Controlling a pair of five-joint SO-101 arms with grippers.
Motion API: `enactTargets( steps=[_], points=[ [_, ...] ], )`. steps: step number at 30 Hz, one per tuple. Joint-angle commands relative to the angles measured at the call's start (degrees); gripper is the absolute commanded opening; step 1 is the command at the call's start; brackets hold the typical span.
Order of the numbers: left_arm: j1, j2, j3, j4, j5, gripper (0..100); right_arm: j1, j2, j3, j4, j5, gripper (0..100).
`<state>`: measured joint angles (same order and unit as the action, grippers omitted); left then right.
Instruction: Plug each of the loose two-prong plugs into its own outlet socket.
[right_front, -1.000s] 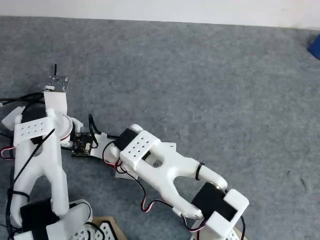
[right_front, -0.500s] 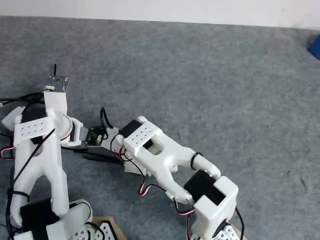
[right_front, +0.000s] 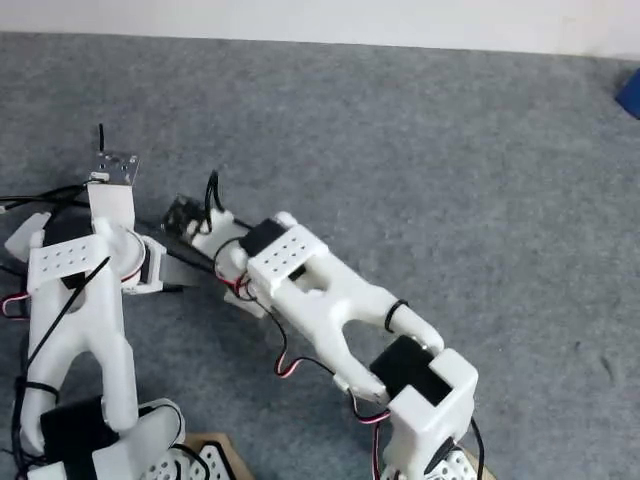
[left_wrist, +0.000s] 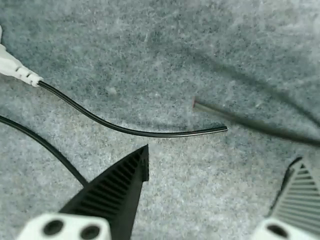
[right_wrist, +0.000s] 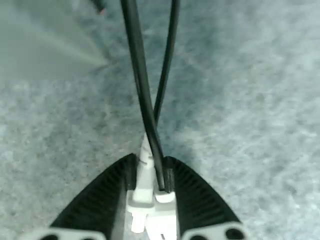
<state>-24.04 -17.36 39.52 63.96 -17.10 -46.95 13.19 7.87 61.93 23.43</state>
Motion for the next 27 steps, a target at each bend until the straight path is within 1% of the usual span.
enactTargets(
  steps=[1, 3, 4, 9, 12, 13, 15, 17, 21, 23, 27],
  points=[
    [0.9, -0.5, -0.2, -0.6, -0.4, 40, 0.0, -0.9, -2.9, 4.0, 3.2, 3.3],
    [0.9, -0.5, -0.2, -0.6, -0.4, 40, -0.7, -0.8, 0.1, 6.2, 8.5, 7.8],
    [0.9, -0.5, -0.2, -0.6, -0.4, 40, -0.7, -0.9, 1.7, 5.9, 9.3, 10.8],
    [0.9, -0.5, -0.2, -0.5, -0.4, 40, 1.0, -0.7, 5.3, 3.5, 9.5, 24.7],
    [0.9, -0.5, -0.2, -0.5, -0.4, 40, 1.5, -1.2, 5.3, 3.9, 9.3, 30.2],
    [0.9, -0.4, -0.2, -0.5, -0.4, 40, 1.3, -1.5, 5.2, 4.0, 9.1, 31.3],
    [1.0, -0.4, -0.2, -0.6, -0.4, 40, 0.7, -1.5, 5.1, 4.1, 5.9, 31.9],
    [1.0, -0.2, -0.2, -0.6, -0.4, 40, -1.8, -1.5, 5.2, 4.3, 3.0, 31.8],
    [1.0, 0.0, -0.2, -1.5, -0.4, 40, -8.4, -1.5, 5.1, 8.2, 2.4, 31.8],
    [1.0, 0.0, -0.2, -1.5, -0.4, 40, -10.5, -1.4, 4.1, 8.9, 2.1, 31.8],
    [1.0, 0.0, -0.2, -1.5, -0.4, 40, -11.4, -1.3, 1.0, 10.7, -4.1, 31.8]
  ],
)
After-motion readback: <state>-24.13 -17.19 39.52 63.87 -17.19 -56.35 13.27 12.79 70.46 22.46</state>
